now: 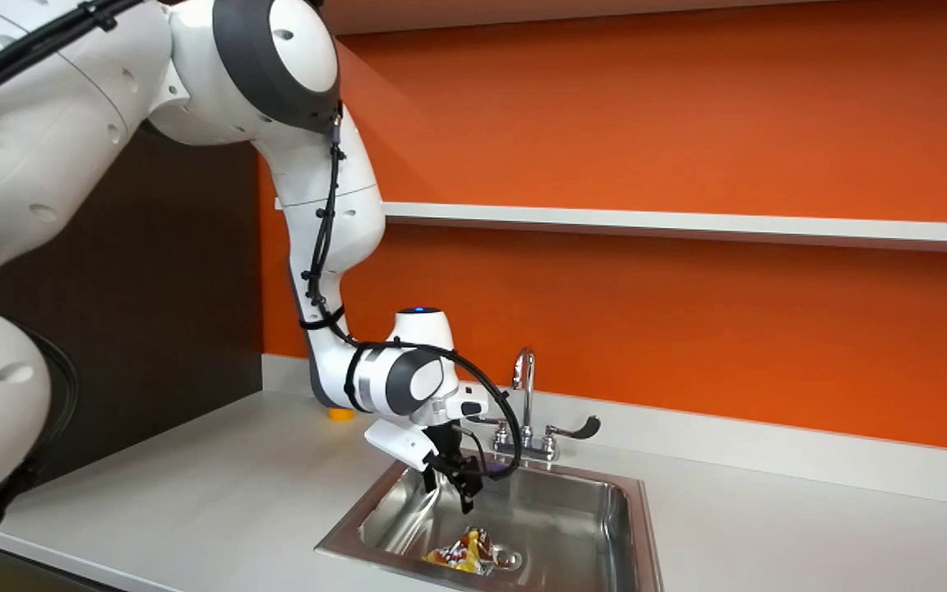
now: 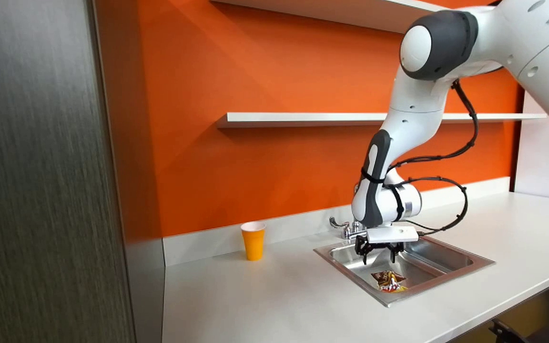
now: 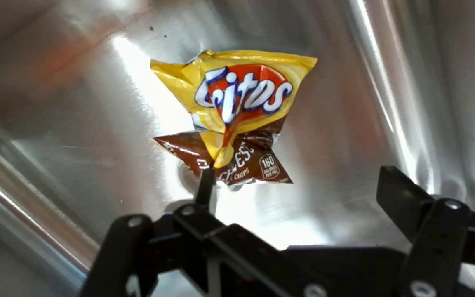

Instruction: Put the yellow packet in the sink

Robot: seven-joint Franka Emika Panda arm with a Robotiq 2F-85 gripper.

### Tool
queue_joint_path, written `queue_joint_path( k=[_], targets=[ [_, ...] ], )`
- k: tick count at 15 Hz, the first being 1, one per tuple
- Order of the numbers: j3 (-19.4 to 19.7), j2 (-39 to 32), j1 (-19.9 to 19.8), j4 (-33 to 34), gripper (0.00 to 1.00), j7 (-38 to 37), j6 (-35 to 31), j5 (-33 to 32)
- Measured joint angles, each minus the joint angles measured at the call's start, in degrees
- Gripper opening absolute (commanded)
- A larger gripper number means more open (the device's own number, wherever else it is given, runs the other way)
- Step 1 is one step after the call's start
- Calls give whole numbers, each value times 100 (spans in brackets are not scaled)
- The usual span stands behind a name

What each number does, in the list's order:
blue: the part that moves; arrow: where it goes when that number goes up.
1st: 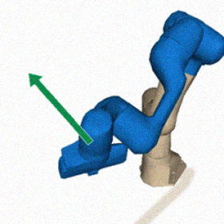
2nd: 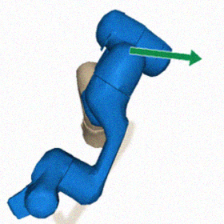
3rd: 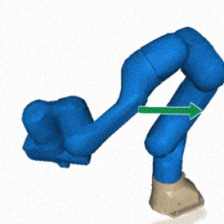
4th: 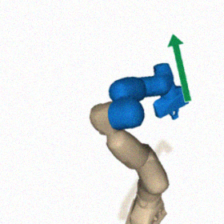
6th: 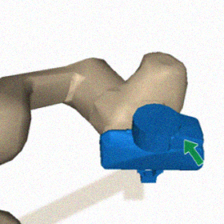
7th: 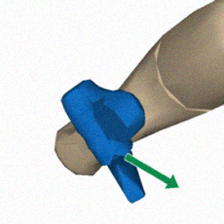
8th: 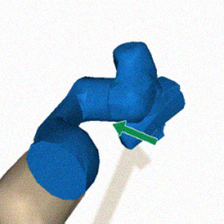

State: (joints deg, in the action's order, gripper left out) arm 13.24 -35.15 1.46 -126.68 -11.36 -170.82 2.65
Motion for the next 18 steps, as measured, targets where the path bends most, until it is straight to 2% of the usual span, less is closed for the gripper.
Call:
queue_joint_path(
  k=[6, 13, 18],
  targets=[
    [0, 958, 273, -811, 100, 228, 306, -437],
    [-17, 2223, 580, -1499, 100, 93, 1607, -1011],
    [-375, 3079, 565, -1849, 100, 38, 2486, -1092]
  ],
)
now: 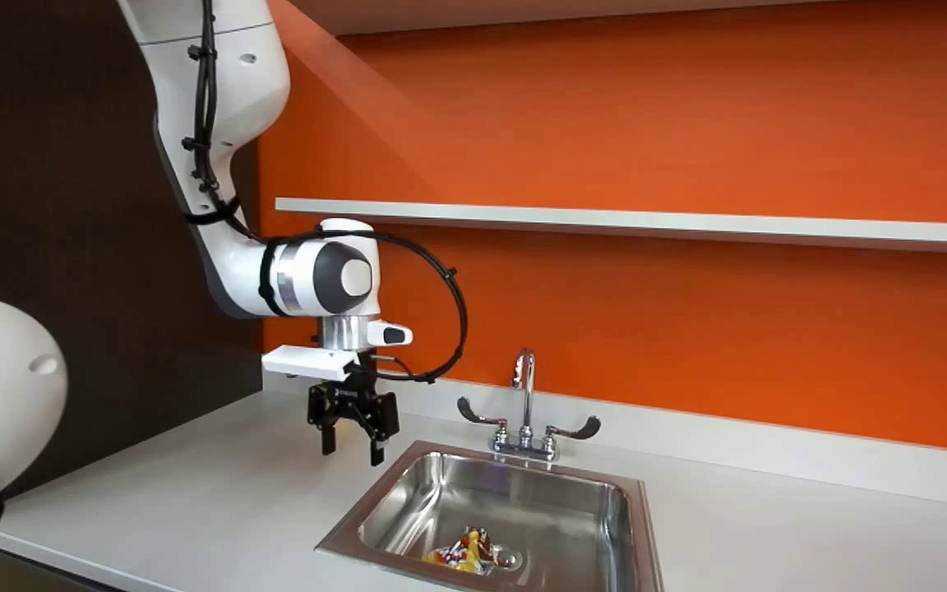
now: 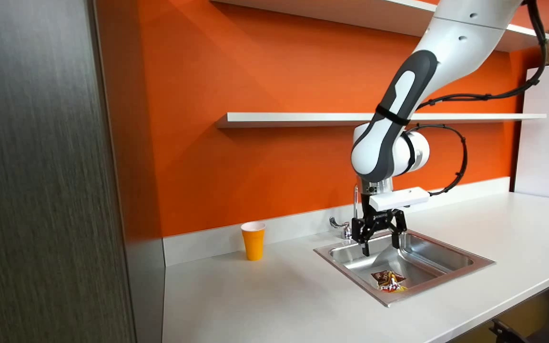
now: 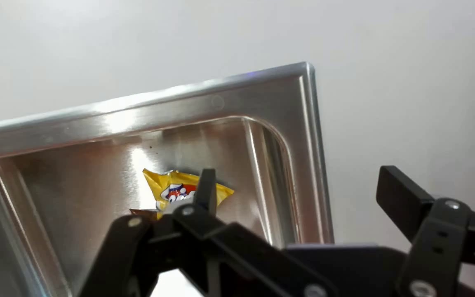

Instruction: Put the yellow packet in the sink

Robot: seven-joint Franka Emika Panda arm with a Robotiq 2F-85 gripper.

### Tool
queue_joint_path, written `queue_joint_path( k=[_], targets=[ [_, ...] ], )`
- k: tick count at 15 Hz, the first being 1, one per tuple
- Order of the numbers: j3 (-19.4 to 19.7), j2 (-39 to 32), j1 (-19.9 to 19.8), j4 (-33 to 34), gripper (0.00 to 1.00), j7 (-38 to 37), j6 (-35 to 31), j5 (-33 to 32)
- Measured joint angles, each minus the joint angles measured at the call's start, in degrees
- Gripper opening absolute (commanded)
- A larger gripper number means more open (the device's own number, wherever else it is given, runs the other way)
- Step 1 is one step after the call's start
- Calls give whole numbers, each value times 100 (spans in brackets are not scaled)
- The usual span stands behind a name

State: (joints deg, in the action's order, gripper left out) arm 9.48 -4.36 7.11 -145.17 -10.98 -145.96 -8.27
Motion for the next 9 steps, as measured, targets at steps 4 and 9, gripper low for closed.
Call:
queue_joint_path(
  k=[4, 9],
  targets=[
    [-317, 601, -42, -328, 100, -9, 466, 6],
    [-503, 1108, -133, -621, 100, -126, 686, 6]
  ],
)
